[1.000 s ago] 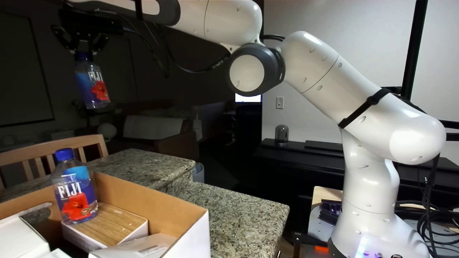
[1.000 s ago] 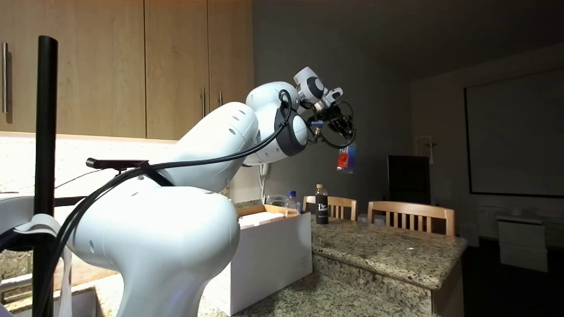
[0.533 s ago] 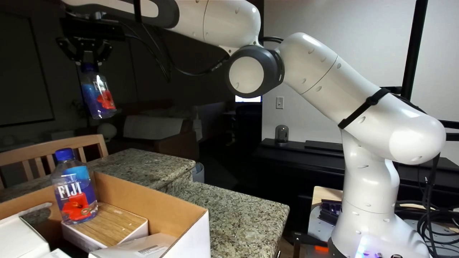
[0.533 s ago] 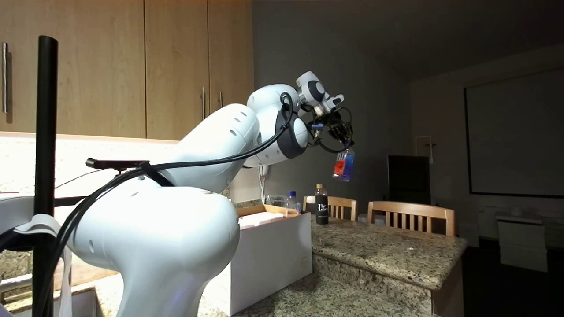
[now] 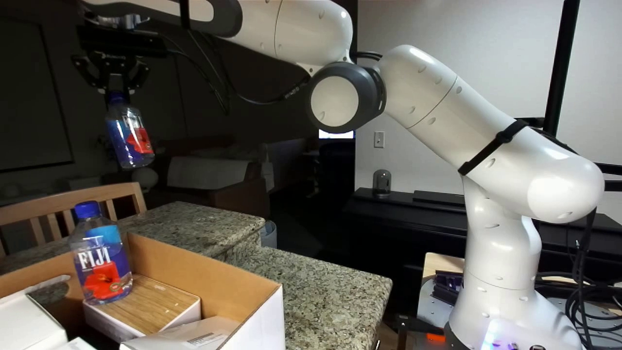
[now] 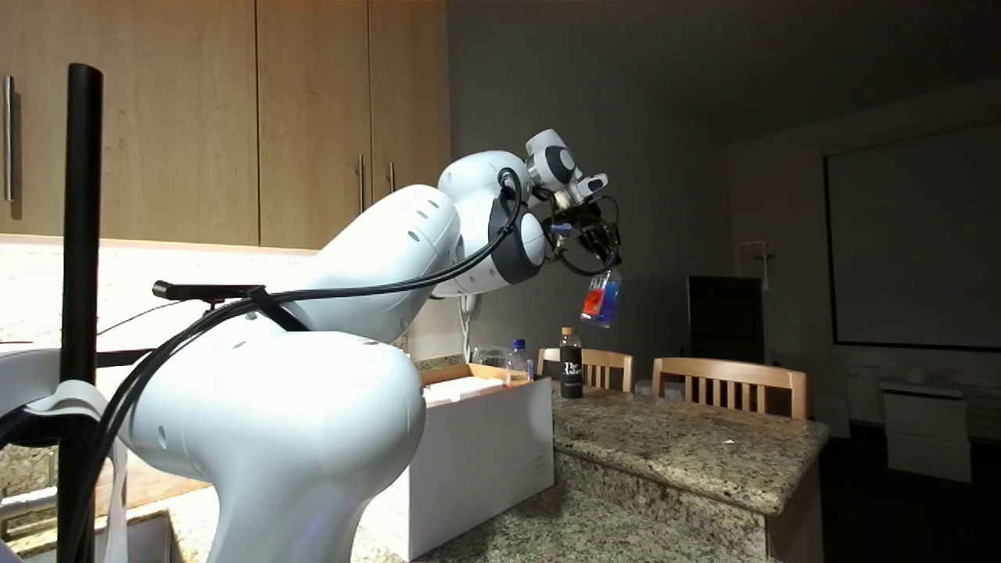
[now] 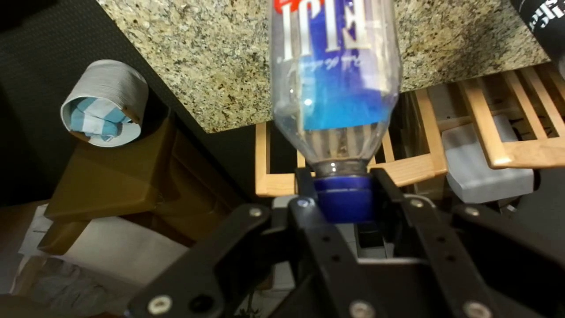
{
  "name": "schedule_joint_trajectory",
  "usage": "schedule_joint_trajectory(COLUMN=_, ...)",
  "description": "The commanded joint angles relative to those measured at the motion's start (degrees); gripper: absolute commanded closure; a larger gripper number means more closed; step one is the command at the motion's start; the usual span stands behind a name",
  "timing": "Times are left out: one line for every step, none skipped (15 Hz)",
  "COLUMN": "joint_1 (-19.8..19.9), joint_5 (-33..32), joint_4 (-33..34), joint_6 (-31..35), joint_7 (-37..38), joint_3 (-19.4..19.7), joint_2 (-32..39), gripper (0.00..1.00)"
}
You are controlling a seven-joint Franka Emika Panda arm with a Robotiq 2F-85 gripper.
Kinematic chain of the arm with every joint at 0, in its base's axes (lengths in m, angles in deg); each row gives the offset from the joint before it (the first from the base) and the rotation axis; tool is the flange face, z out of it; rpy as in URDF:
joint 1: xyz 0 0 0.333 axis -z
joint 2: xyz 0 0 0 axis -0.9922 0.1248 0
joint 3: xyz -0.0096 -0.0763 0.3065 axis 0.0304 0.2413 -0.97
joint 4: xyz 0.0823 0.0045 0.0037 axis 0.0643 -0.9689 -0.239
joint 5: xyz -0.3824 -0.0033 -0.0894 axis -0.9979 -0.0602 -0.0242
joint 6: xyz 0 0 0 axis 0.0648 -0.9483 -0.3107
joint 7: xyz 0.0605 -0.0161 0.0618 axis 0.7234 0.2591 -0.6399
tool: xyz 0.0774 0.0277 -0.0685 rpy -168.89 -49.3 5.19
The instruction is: Remove one bottle from the box
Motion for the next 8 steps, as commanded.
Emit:
schedule_joint_trajectory(joint_1=-0.3, joint_5=-0.1, joint_4=-0.7, joint_6=-0.6, joint_7=-0.3, joint_3=-0.2, joint_2=2.2, gripper=0.85)
schedule_joint_trajectory(joint_1=-0.1, joint_5=0.2, joint_4=-1.0, joint_6=-0.7, joint_7=-0.4, joint_3=-0.3, joint_2=3.0, gripper=0.85)
schedule_joint_trajectory(joint_1=0.2, joint_5=0.6, joint_4=-1.3, joint_6=-0.8, joint_7=-0.5, joint_3=-0.6, joint_2=3.8, gripper=0.85)
schedule_joint_trajectory(joint_1=0.4, joint_5=0.6, joint_4=-1.4, joint_6=-0.7, joint_7=-0.4, joint_3=-0.5, joint_2=4.7, gripper=0.85)
schedule_joint_trajectory(joint_1=0.6, joint_5=0.4, joint_4=-1.2, joint_6=-0.3, joint_7=0.0, joint_3=-0.3, joint_2=5.6, gripper=0.85)
schedule_joint_trajectory(joint_1=0.8, joint_5=0.4, joint_4=-1.1, joint_6=-0.4, joint_7=0.2, joint_3=-0.1, joint_2=6.3, gripper=0.85)
schedule_joint_trajectory(joint_1=1.2, joint_5=0.2, joint_4=-0.9, joint_6=-0.2, joint_7=0.6, joint_3=0.2, joint_2=7.1, gripper=0.85)
schedule_joint_trajectory(joint_1=1.6, joint_5=0.3, joint_4=-0.8, joint_6=-0.1, joint_7=0.9, joint_3=0.3, joint_2=7.6, gripper=0.85)
